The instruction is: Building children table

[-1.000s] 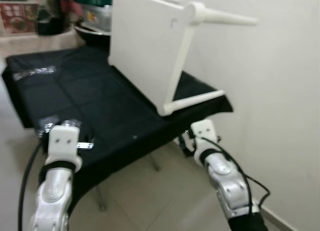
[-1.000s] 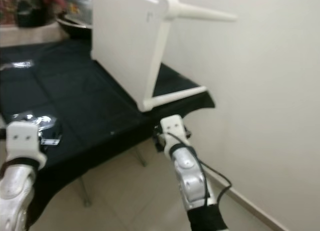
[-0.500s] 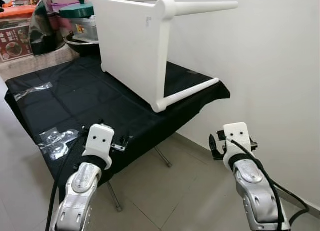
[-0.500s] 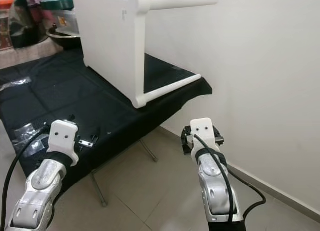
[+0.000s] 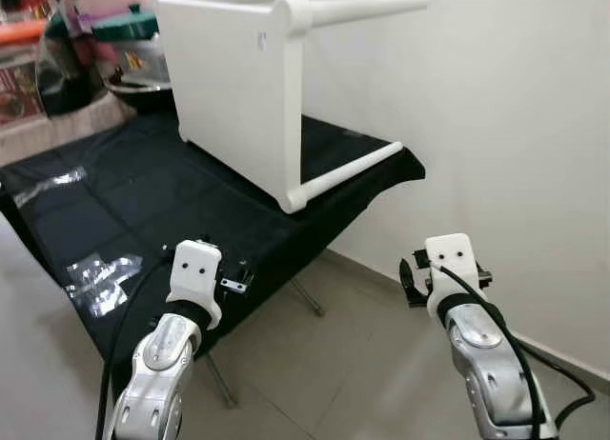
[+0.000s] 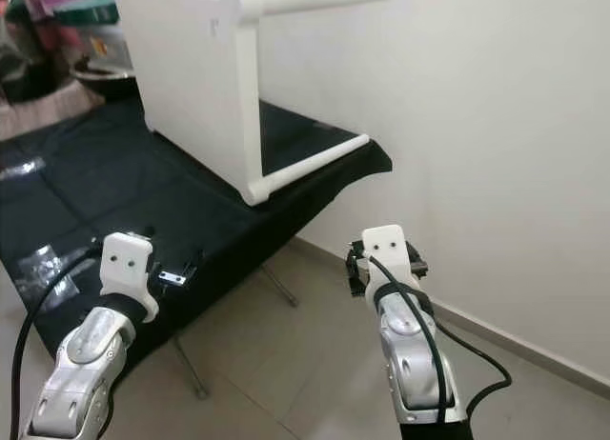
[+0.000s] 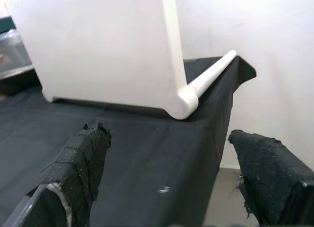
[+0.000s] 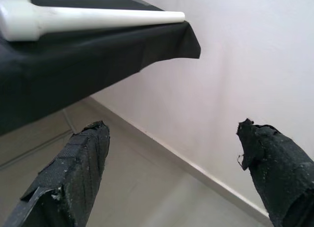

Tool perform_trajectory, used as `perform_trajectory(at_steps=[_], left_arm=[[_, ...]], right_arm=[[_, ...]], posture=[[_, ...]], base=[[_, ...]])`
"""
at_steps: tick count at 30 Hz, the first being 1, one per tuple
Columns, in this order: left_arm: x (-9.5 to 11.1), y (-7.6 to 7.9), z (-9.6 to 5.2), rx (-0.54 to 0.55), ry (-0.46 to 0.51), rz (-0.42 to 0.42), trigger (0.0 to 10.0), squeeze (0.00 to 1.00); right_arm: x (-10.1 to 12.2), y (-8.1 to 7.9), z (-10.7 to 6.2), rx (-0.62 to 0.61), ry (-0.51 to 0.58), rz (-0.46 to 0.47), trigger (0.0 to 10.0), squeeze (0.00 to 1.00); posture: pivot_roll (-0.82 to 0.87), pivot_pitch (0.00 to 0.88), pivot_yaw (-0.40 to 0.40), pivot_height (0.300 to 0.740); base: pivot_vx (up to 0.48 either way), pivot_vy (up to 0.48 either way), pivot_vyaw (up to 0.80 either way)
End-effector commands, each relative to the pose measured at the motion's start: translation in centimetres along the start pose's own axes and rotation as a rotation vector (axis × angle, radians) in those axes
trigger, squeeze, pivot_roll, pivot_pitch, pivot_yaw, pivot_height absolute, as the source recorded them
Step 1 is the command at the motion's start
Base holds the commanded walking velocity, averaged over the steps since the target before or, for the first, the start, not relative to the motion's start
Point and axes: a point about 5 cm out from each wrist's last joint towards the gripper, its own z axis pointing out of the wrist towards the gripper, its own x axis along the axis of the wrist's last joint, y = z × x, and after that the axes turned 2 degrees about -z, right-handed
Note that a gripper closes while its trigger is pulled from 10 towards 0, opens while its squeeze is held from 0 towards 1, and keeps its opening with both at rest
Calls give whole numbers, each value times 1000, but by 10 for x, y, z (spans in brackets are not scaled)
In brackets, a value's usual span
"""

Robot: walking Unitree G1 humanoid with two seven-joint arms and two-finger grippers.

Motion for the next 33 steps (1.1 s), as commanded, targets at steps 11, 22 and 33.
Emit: perform_trajectory(at_steps=[11,22,33], left_arm=[[-3,-10,-6,50,-13,-1,10000,0],[0,-16,-9,72,3,29,10000,0],[3,-18,-9,83,9,25,10000,0]], right_arm=[[-2,-9,1,44,-21,-28,10000,0],[-3,-11,4,54,-26,-38,10000,0],[-6,-13,6,68,-39,-31,10000,0]], posture=[[-25,0,-31,740],[-9,0,-51,740],[-1,0,-57,740]], base=[[0,452,-302],[0,30,0],[0,0,0]])
